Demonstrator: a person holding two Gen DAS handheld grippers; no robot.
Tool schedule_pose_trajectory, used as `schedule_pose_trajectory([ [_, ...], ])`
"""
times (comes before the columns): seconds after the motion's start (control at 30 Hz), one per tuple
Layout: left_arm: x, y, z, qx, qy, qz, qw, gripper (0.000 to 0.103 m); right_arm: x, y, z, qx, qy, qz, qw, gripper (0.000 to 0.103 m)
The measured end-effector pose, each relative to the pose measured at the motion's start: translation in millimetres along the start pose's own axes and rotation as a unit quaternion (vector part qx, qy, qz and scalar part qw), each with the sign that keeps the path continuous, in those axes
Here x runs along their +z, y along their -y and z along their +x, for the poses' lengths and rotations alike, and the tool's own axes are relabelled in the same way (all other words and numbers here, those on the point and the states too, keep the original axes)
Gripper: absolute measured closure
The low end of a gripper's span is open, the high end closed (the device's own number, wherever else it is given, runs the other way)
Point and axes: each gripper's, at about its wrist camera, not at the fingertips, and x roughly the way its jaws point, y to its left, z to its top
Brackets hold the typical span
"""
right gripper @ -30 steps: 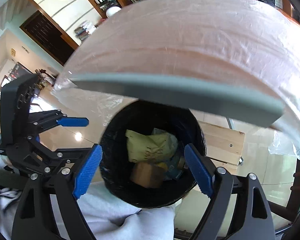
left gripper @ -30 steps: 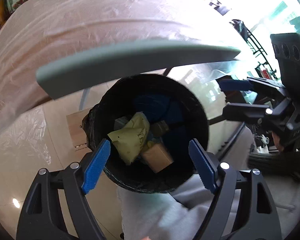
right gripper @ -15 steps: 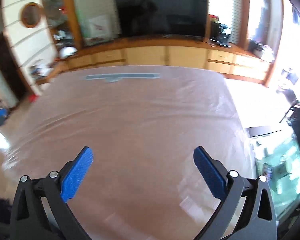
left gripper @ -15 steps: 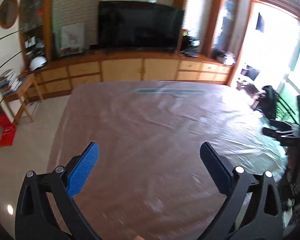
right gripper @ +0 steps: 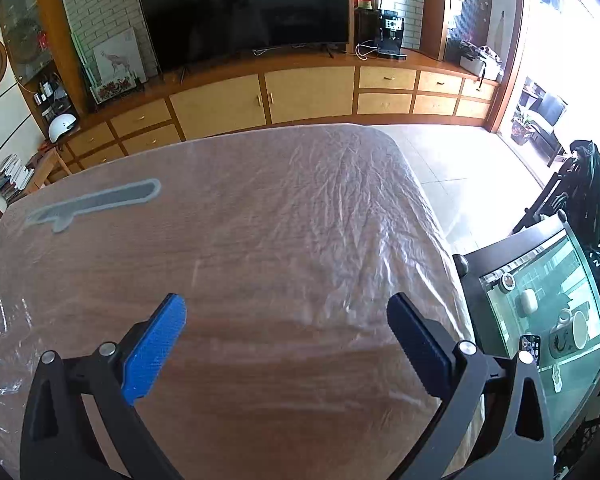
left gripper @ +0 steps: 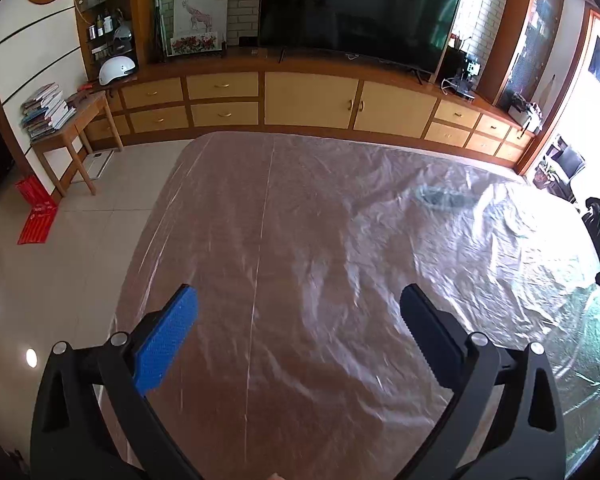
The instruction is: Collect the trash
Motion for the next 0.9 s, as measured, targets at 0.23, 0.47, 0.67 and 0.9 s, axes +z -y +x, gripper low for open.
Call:
schedule_pose_trajectory([
  [0.23, 9.7, -6.1, 23.8, 0.001, -0.012, -0.003, 0.9999, 0.002, 2.5, 3.7, 10.4, -0.012, 0.004, -0.020, 1.000, 0.004],
  [0.47, 11.4, 2.4, 33.5, 0.029, -0.013, 0.026, 0.9991, 0.002, 4.7, 1.0, 12.2, -0.029, -0.001, -0.027, 0.999, 0.004],
  [0.67, 9.9, 4.2, 32.7, 0.029, -0.014, 0.024, 0.9992, 0.001, 3.6, 0.2, 12.1, -0.029, -0.001, -0.027, 0.999, 0.004],
  [0.9, 10.2, 3.9, 32.8, 0.029, -0.014, 0.024, 0.9992, 0.001, 3.7, 0.1, 12.2, -0.029, -0.001, -0.027, 0.999, 0.004],
])
